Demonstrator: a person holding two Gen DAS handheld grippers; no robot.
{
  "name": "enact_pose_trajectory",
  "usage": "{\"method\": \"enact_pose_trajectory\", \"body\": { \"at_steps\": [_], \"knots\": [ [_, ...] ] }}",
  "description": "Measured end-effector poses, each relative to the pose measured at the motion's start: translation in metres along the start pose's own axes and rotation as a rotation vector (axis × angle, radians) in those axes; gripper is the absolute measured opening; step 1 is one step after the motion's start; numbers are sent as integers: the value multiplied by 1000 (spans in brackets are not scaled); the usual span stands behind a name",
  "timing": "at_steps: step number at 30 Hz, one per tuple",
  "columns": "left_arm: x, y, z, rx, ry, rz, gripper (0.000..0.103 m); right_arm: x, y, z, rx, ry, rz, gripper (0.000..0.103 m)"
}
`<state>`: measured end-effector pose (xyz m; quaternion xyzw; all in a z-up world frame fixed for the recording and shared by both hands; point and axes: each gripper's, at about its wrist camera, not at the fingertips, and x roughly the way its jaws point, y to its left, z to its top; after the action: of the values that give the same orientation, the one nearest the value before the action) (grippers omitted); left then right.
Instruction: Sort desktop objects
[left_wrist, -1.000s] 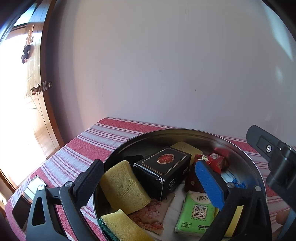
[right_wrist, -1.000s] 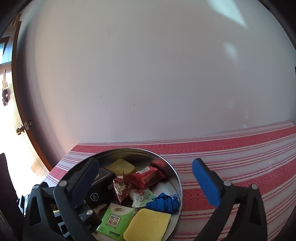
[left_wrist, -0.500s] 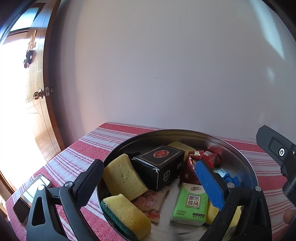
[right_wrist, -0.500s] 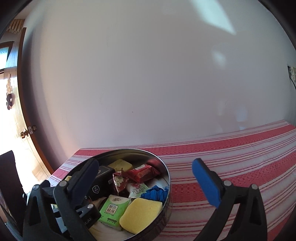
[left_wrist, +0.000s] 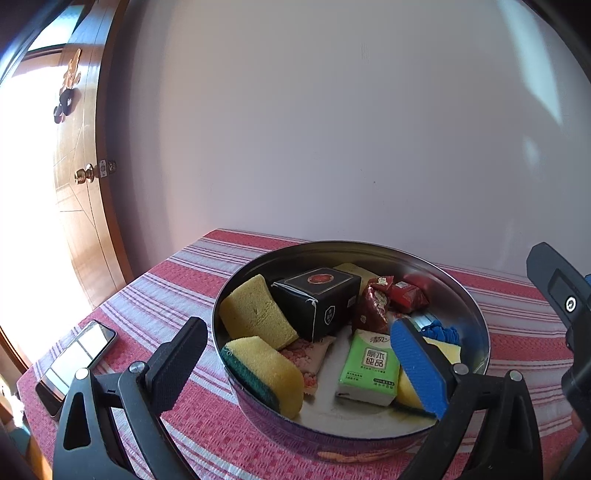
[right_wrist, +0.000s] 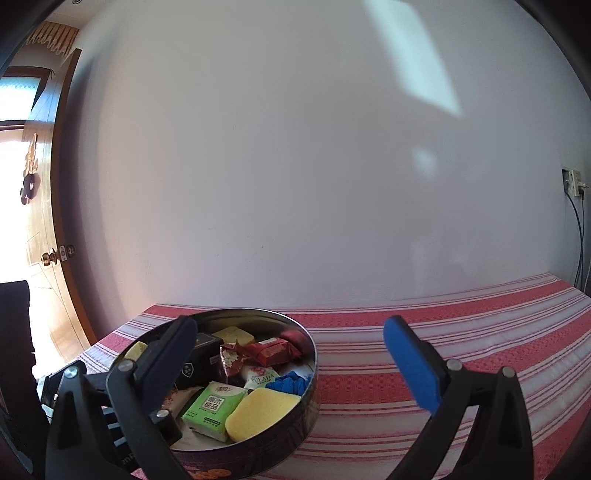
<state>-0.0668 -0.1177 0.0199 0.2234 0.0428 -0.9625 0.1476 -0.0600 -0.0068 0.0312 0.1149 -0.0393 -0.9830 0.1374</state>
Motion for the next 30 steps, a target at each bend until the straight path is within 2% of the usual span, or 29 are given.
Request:
{"method": "enact_pose_trajectory", "body": {
  "at_steps": [8,19,30],
  "knots": [
    [-14,2,-7,12,21,22,101,-37,-11,4,37,-79,-60,103],
    [-26,4,-12,33,44,35,101,-64,-10,-3,59,-41,-60,103],
    [-31,5,-12,42,45,52,101,-79,-12,-5,59,-64,-79,103]
  ]
}}
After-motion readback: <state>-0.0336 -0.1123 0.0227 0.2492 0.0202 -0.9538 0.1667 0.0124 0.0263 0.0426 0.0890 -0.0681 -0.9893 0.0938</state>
